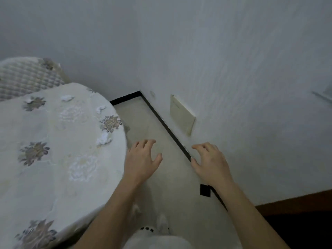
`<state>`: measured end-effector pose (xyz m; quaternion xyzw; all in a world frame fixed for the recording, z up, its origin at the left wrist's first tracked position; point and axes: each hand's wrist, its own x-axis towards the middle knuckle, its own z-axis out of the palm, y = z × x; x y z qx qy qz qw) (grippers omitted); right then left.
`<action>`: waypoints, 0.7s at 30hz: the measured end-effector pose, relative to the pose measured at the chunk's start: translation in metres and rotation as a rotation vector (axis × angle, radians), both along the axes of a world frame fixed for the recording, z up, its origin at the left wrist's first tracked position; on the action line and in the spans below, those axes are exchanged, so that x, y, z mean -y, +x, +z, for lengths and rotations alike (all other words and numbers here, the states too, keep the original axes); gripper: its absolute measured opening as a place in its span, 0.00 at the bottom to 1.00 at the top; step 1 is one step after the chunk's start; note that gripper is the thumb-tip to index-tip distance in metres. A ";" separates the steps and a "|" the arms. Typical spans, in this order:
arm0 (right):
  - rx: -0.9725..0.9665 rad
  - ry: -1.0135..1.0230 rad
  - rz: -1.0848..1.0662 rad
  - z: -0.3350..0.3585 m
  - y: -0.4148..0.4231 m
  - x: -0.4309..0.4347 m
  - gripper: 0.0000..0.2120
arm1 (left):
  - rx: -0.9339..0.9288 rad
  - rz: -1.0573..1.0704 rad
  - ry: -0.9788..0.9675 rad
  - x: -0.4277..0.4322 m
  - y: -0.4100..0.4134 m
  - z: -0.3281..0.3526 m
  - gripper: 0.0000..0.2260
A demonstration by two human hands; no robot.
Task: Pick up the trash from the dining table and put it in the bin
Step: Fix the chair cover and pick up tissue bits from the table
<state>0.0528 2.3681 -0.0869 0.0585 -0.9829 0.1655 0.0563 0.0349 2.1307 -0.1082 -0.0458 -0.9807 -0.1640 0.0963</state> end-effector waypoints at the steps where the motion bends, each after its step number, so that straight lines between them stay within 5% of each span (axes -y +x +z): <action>1: -0.014 0.001 0.012 0.004 -0.022 0.003 0.18 | -0.008 0.015 0.004 0.005 -0.017 0.002 0.23; 21: 0.086 -0.097 0.369 -0.017 -0.337 0.094 0.19 | 0.029 0.327 -0.022 0.067 -0.245 -0.007 0.23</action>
